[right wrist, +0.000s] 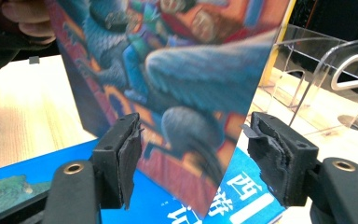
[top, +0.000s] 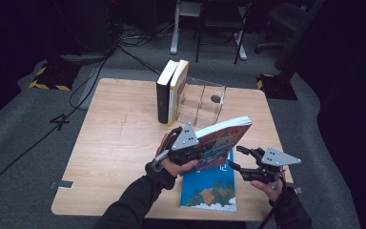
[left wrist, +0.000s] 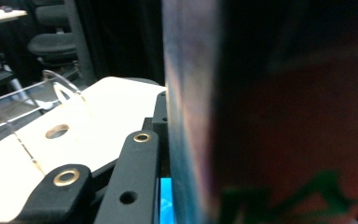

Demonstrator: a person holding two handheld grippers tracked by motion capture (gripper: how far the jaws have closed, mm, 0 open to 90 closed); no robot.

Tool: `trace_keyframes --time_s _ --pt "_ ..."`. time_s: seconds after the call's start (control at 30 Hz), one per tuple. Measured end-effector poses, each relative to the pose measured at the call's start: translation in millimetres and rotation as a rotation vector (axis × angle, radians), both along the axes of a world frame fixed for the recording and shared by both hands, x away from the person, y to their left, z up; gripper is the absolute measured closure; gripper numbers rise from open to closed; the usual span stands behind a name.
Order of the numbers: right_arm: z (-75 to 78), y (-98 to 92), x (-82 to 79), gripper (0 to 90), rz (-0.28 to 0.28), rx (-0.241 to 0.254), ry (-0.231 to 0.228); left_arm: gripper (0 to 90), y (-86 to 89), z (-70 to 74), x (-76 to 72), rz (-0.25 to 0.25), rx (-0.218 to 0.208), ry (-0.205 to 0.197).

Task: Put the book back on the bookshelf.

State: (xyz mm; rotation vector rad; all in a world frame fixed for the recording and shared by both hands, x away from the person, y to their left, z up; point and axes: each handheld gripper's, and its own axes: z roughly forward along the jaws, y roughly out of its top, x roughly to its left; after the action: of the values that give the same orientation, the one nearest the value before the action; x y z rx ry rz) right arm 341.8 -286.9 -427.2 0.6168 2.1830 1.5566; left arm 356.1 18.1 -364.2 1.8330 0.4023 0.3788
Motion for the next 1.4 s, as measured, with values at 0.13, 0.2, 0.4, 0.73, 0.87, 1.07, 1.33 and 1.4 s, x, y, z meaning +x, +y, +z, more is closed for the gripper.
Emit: trace_keyframes --time_s 0.13,0.2,0.4,0.73,0.87,1.07,1.33,1.4 --pt "-2.5 0.2 0.6 35.6 0.004 -0.016 0.016 74.1 3.2 2.0 9.8 0.035 0.009 -0.01" --pt "-3.7 0.5 0.9 35.6 0.007 -0.021 0.023 74.1 6.2 2.3 16.3 0.047 0.016 -0.015" --pt "-7.9 0.4 3.5 35.6 0.007 -0.02 0.047 74.2 17.1 7.2 35.6 0.109 0.015 -0.023" --pt "-13.4 3.3 6.0 35.9 0.017 -0.046 0.064 74.1 36.2 20.9 69.1 0.261 0.051 -0.065" --pt "-15.7 4.4 6.4 36.1 0.019 -0.059 0.071 74.1 43.0 20.2 82.6 0.323 0.022 -0.042" --pt "-17.7 5.3 5.9 37.5 0.021 -0.073 0.077 74.1 44.8 18.6 99.4 0.397 0.055 -0.052" --pt "-20.9 7.7 5.8 37.7 0.031 -0.098 0.079 74.1 36.7 13.6 124.6 0.454 0.073 -0.038" --pt "-22.3 8.2 6.4 37.7 0.032 -0.098 0.083 74.1 34.2 13.4 131.0 0.467 0.064 -0.024"
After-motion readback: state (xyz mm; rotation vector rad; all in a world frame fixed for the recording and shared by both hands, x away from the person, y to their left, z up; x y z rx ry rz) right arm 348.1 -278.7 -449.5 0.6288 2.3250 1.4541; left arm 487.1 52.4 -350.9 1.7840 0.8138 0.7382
